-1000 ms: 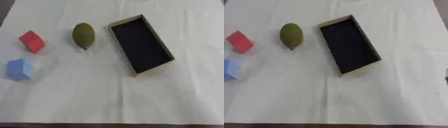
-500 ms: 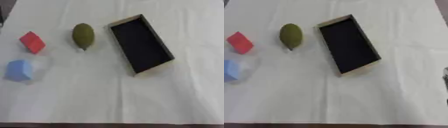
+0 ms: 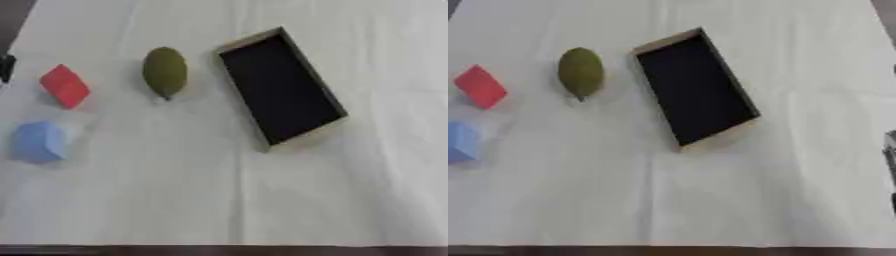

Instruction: Pick up objects on the table and place them in the box.

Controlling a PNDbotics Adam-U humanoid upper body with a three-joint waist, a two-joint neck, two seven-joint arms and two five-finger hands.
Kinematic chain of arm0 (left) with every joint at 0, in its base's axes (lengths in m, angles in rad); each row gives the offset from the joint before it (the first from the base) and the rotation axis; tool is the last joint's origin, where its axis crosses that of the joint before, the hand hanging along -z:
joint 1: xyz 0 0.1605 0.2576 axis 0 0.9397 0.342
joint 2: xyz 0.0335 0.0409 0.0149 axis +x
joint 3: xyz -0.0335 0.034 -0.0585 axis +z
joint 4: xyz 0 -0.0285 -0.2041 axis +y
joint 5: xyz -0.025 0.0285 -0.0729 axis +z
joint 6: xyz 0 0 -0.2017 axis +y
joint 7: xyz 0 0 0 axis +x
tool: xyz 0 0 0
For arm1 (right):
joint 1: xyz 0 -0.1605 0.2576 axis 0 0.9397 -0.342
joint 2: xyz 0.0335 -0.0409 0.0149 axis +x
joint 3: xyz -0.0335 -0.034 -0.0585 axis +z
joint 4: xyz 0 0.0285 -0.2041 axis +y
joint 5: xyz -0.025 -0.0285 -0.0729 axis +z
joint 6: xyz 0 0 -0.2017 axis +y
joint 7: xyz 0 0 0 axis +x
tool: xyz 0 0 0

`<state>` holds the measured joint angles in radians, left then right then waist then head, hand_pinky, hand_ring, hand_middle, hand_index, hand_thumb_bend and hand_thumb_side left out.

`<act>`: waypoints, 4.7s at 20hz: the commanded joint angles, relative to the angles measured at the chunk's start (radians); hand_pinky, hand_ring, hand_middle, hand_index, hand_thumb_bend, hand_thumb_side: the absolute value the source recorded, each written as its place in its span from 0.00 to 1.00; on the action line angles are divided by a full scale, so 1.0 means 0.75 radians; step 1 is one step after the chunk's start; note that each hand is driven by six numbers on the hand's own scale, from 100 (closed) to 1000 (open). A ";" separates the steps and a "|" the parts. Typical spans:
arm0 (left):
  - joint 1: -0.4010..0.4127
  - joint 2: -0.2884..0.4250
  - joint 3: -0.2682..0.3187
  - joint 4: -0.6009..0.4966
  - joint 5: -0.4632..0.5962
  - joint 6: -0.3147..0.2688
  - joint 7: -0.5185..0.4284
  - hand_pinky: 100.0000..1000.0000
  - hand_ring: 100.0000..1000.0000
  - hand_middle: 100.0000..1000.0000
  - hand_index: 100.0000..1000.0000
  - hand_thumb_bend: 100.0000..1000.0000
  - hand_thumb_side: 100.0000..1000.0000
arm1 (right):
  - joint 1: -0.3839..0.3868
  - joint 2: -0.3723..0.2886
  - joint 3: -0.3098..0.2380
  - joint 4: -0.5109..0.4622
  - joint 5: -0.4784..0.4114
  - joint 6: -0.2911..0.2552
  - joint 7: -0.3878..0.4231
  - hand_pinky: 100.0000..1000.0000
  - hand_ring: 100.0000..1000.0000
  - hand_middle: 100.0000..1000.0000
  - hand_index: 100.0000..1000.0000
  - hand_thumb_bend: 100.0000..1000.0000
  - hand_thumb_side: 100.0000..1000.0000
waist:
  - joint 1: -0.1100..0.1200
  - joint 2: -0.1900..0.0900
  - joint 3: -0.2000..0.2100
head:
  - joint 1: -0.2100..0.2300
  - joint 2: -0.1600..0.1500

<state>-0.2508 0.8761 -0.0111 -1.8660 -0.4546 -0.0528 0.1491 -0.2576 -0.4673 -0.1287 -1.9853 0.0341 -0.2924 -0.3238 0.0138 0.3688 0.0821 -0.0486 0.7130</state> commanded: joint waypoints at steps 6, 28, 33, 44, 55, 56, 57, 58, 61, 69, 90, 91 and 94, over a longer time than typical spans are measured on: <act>-0.050 0.103 -0.057 0.251 -0.140 -0.077 -0.169 0.88 0.87 0.80 0.94 0.49 0.36 | -0.005 -0.044 -0.009 -0.020 0.009 0.001 -0.003 0.84 0.80 0.59 0.86 0.00 0.59 | 0.005 -0.033 -0.004 | 0.002 0.009; -0.230 0.196 -0.204 0.413 -0.057 -0.317 -0.639 0.92 0.90 0.81 0.91 0.57 0.26 | 0.001 -0.060 -0.001 -0.020 0.002 0.009 0.004 0.84 0.79 0.58 0.86 0.00 0.59 | 0.039 -0.050 -0.002 | 0.006 0.038; -0.242 0.186 -0.218 0.405 -0.072 -0.328 -0.758 0.92 0.89 0.79 0.90 0.49 0.09 | 0.000 -0.059 -0.001 -0.020 -0.002 0.007 0.005 0.84 0.79 0.58 0.86 0.00 0.59 | 0.036 -0.053 -0.007 | 0.012 0.038; -0.244 0.202 -0.200 0.342 -0.014 -0.228 -0.991 0.93 0.88 0.78 0.91 0.56 0.29 | 0.000 -0.055 0.002 -0.020 -0.006 0.011 0.003 0.84 0.79 0.57 0.86 0.00 0.59 | 0.039 -0.048 -0.008 | 0.016 0.039; -0.282 0.154 -0.174 0.300 -0.069 -0.078 -1.233 0.91 0.88 0.77 0.92 0.54 0.25 | -0.002 -0.041 0.002 -0.020 -0.009 0.015 0.007 0.84 0.78 0.57 0.86 0.00 0.59 | 0.039 -0.042 -0.021 | 0.025 0.036; -0.289 0.148 -0.174 0.300 -0.068 -0.070 -1.256 0.91 0.88 0.77 0.92 0.54 0.24 | -0.002 -0.040 0.002 -0.020 -0.009 0.015 0.007 0.84 0.78 0.57 0.86 0.00 0.59 | 0.039 -0.042 -0.023 | 0.026 0.035; -0.298 0.141 -0.173 0.301 -0.070 -0.062 -1.279 0.91 0.88 0.77 0.92 0.54 0.24 | -0.002 -0.039 0.002 -0.020 -0.009 0.015 0.007 0.84 0.78 0.57 0.86 0.00 0.59 | 0.039 -0.042 -0.024 | 0.028 0.035; -0.306 0.133 -0.172 0.304 -0.073 -0.054 -1.302 0.91 0.88 0.77 0.92 0.55 0.23 | -0.002 -0.037 0.002 -0.020 -0.009 0.016 0.007 0.84 0.78 0.57 0.86 0.00 0.59 | 0.039 -0.041 -0.026 | 0.029 0.034; -0.326 0.113 -0.160 0.317 -0.095 -0.032 -1.369 0.91 0.88 0.78 0.92 0.55 0.23 | 0.000 -0.029 0.001 -0.020 -0.010 0.019 0.009 0.84 0.79 0.57 0.86 0.00 0.59 | 0.038 -0.038 -0.030 | 0.030 0.030; -0.354 0.060 -0.148 0.342 -0.156 0.007 -1.408 0.91 0.89 0.78 0.92 0.54 0.21 | -0.001 -0.013 0.002 -0.020 -0.011 0.025 0.013 0.84 0.79 0.56 0.86 0.00 0.59 | 0.036 -0.029 -0.037 | 0.039 0.024; -0.412 -0.028 -0.178 0.431 -0.222 0.013 -1.396 0.79 0.75 0.62 0.80 0.32 0.11 | 0.001 0.009 0.000 -0.020 -0.016 0.031 0.020 0.84 0.79 0.56 0.86 0.00 0.59 | 0.031 -0.022 -0.051 | 0.055 0.023; -0.412 -0.029 -0.179 0.431 -0.219 0.012 -1.397 0.77 0.72 0.58 0.76 0.28 0.09 | 0.001 0.009 0.000 -0.020 -0.016 0.031 0.020 0.84 0.79 0.56 0.86 0.00 0.59 | 0.031 -0.022 -0.051 | 0.055 0.024; -0.414 -0.029 -0.176 0.426 -0.210 0.014 -1.399 0.72 0.64 0.50 0.69 0.21 0.08 | 0.002 0.010 0.000 -0.020 -0.017 0.033 0.020 0.84 0.79 0.56 0.86 0.00 0.59 | 0.032 -0.022 -0.050 | 0.056 0.026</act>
<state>-0.5460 0.8324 -0.1515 -1.5366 -0.6148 -0.0433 -0.9037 -0.2535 -0.4475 -0.1224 -1.9853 0.0240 -0.2711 -0.3084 0.0378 0.3697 0.0434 -0.0103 0.7374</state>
